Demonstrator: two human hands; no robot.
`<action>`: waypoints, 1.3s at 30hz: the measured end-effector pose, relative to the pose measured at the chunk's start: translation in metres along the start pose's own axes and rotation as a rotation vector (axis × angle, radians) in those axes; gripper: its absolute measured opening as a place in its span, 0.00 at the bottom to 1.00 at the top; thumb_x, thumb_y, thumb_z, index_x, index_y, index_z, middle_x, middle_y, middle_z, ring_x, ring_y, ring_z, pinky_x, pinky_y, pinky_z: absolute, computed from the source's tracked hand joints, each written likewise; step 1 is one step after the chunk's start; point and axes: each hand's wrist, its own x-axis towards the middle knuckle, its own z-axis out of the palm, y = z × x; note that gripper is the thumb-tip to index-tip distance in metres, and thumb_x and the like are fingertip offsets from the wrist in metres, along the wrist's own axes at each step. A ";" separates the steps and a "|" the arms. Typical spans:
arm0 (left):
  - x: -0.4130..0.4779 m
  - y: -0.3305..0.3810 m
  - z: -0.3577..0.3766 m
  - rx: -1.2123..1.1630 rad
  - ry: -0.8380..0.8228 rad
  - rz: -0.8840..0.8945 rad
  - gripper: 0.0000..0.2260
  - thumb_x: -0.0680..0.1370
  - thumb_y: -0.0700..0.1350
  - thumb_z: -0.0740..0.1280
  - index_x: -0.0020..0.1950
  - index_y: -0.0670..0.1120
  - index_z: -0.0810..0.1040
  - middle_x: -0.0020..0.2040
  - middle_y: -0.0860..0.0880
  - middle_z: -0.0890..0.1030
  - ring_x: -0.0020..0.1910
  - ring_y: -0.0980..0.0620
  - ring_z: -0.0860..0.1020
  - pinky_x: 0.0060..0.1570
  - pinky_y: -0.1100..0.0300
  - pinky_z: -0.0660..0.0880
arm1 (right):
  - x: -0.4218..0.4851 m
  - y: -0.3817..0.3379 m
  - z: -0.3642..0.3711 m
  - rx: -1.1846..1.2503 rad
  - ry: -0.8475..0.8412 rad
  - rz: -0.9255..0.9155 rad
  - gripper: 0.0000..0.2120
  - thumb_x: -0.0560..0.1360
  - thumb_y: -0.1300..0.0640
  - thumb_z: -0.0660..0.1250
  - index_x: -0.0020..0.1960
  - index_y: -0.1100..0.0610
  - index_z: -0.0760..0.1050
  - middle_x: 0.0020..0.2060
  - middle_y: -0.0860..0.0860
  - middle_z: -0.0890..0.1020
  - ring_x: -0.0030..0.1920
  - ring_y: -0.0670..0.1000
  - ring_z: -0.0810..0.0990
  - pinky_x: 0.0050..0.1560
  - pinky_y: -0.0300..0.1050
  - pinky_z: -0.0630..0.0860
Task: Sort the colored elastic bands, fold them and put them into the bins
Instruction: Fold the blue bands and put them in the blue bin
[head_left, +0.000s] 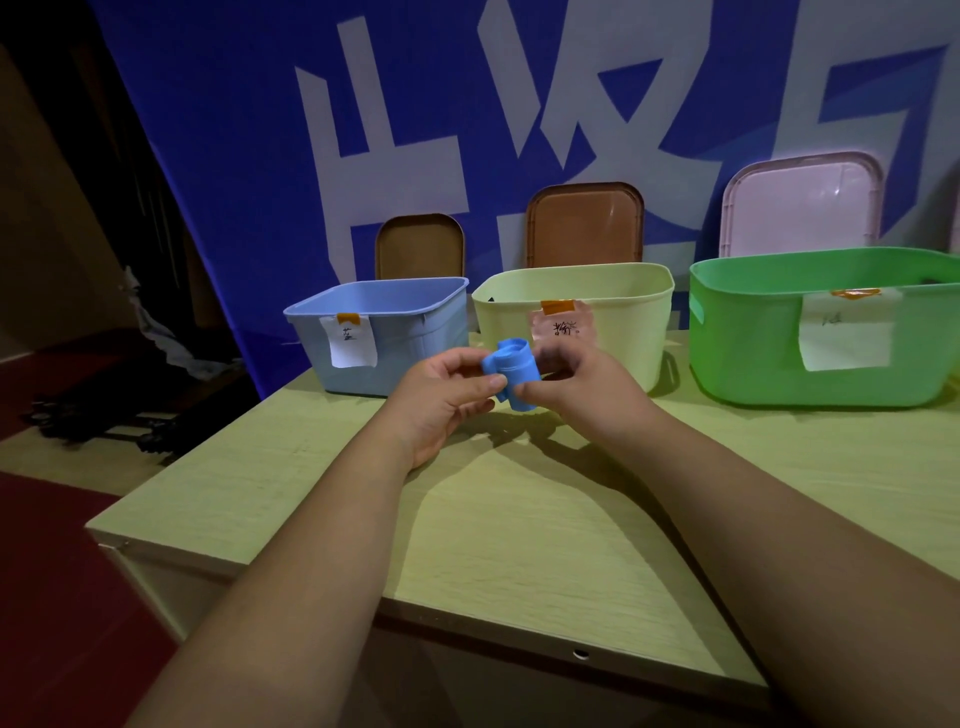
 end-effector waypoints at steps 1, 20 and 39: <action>0.000 -0.001 0.000 0.004 -0.003 0.000 0.15 0.77 0.34 0.75 0.64 0.42 0.84 0.57 0.43 0.86 0.54 0.48 0.85 0.53 0.56 0.82 | -0.001 0.000 -0.001 0.004 -0.005 0.004 0.13 0.76 0.58 0.78 0.59 0.50 0.83 0.51 0.44 0.86 0.52 0.44 0.85 0.56 0.43 0.81; -0.015 0.004 0.009 0.046 -0.072 -0.027 0.19 0.78 0.34 0.75 0.69 0.41 0.78 0.53 0.45 0.88 0.42 0.55 0.86 0.64 0.48 0.79 | -0.012 0.000 -0.007 0.066 -0.039 0.089 0.15 0.77 0.58 0.78 0.63 0.51 0.84 0.54 0.46 0.88 0.55 0.46 0.86 0.60 0.44 0.81; 0.009 -0.028 0.009 0.136 0.023 -0.043 0.12 0.79 0.33 0.73 0.59 0.43 0.80 0.49 0.48 0.89 0.49 0.52 0.87 0.51 0.60 0.82 | -0.007 0.017 0.003 0.026 -0.016 0.196 0.16 0.78 0.58 0.77 0.65 0.49 0.85 0.53 0.42 0.89 0.52 0.41 0.87 0.56 0.35 0.80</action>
